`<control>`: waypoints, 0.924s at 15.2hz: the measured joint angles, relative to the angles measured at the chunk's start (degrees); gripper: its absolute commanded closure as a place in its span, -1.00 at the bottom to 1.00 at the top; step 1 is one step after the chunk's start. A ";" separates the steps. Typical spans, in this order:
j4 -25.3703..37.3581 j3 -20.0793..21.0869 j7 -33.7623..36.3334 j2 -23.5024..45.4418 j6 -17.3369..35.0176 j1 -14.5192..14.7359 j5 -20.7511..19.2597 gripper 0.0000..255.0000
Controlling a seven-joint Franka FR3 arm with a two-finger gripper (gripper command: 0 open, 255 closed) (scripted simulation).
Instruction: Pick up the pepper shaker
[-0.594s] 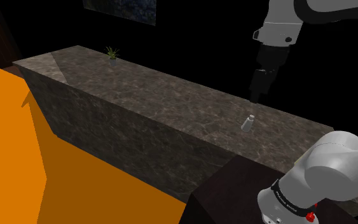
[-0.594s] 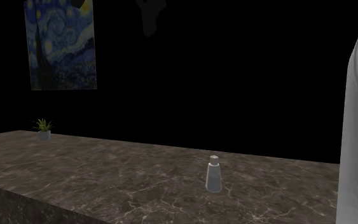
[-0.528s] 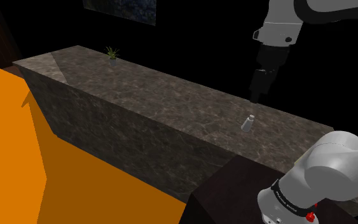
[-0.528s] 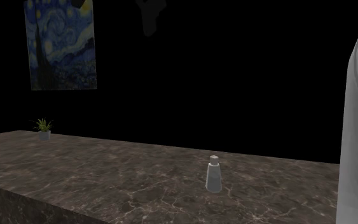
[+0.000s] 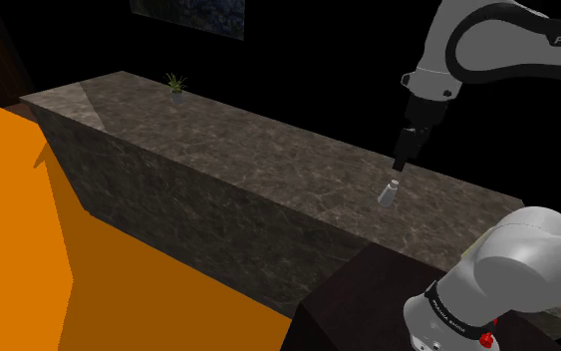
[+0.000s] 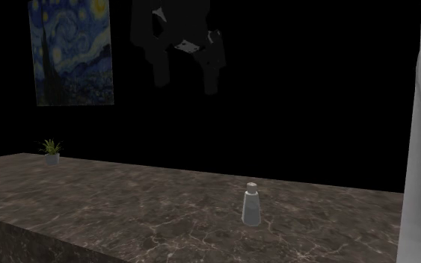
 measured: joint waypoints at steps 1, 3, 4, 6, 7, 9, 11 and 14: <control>-1.10 -1.24 -1.20 -0.11 1.48 -0.63 -0.97 -1.00; -3.01 -3.37 -3.14 0.58 4.98 -1.66 -2.52 -1.00; -3.82 -4.50 -4.17 1.12 6.78 -2.19 -3.31 -1.00; -5.23 -7.23 -6.65 2.36 10.42 -3.53 -5.19 -1.00; -6.33 -8.53 -7.74 3.06 12.64 -4.13 -6.04 -1.00; -7.57 -10.85 -9.65 4.85 16.62 -5.04 -7.34 -1.00; -8.04 -13.28 -11.70 7.18 20.40 -5.90 -8.49 -1.00; -8.74 -17.54 -15.35 11.57 26.88 -7.04 -10.07 -1.00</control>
